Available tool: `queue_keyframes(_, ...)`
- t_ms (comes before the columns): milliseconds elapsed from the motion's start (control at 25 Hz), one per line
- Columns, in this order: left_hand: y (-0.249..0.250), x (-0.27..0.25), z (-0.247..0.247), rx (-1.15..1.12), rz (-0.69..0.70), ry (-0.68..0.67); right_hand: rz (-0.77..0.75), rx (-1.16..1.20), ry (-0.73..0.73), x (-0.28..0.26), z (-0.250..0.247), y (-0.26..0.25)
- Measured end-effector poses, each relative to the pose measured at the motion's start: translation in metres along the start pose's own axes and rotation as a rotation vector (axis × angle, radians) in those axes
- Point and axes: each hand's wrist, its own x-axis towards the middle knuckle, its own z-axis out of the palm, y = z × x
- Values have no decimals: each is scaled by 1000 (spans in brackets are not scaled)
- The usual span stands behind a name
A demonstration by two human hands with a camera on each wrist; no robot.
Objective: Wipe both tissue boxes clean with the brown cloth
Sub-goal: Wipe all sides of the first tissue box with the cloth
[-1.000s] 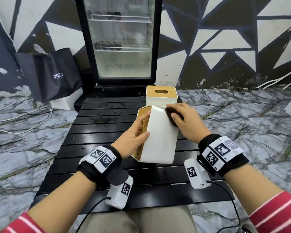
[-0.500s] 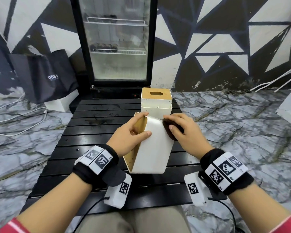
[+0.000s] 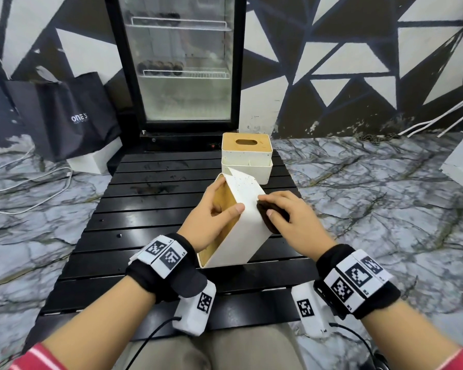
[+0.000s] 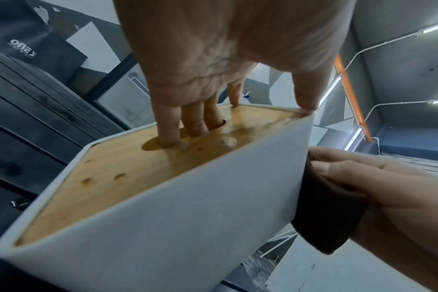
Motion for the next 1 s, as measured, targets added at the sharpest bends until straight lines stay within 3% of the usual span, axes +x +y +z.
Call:
queue_keyframes(80,-1,0,-1,-44,25,-6,6,22,10,3,-1,-2)
queue_keyframes(240,-14,-11,-5,-2,34,111,49,147,76,4,2,-9)
queue_keyframes(360,-3,-8,-1,3,99,82,96,207,168,3,4,-8)
queue_keyframes(520,3,-2,-5,17,78,53,111,183,237,13,7,-8)
queue_keyframes(840,-1,3,-9,-28,29,-8,9,40,228,7,29,-24)
queue_keyframes(1000,-3,1,-9,-53,30,-4,65,93,235,20,26,-10)
